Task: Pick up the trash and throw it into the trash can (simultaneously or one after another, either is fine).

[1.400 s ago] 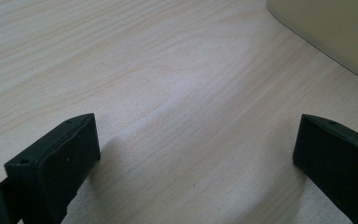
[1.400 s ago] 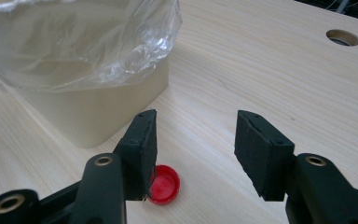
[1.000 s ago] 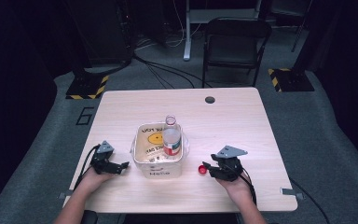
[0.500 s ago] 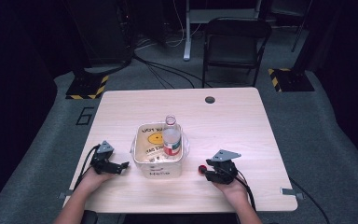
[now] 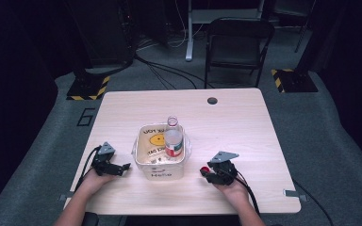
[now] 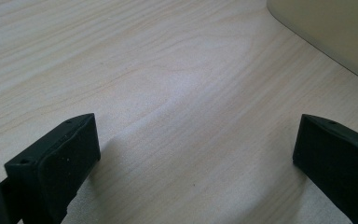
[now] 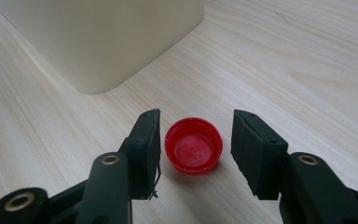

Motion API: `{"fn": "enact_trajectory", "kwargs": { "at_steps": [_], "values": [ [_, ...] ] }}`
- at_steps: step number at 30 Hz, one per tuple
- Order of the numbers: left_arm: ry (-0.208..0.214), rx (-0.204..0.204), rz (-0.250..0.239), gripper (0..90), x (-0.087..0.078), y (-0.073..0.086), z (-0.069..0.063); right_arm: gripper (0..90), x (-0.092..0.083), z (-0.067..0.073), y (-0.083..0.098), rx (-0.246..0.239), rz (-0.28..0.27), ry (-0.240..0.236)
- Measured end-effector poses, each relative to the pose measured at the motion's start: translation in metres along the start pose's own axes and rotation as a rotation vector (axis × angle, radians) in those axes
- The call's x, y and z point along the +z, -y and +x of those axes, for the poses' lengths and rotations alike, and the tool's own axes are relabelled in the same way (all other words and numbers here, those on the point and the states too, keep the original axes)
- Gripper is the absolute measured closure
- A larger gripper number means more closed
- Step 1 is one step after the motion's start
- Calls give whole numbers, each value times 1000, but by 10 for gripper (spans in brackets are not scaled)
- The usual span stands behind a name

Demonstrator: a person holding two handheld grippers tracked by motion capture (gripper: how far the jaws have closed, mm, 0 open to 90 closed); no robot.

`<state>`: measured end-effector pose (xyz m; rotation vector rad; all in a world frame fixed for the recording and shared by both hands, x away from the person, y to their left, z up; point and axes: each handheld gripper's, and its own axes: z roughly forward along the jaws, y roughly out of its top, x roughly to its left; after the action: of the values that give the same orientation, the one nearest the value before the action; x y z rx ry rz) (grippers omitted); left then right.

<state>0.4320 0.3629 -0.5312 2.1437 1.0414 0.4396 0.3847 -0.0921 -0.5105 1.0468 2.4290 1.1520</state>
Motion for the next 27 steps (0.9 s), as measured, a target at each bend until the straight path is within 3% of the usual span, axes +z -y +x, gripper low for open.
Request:
{"fn": "enact_trajectory", "kwargs": {
  "at_steps": [13,19,27],
  "values": [
    [0,0,0,2,0,0,0,516,7,-2,2,-5,39,-5],
    [0,1,0,2,0,0,0,571,9,-1,3,-10,47,-8],
    [0,1,0,2,0,0,0,575,8,1,2,-18,52,-10]
  ]
}}
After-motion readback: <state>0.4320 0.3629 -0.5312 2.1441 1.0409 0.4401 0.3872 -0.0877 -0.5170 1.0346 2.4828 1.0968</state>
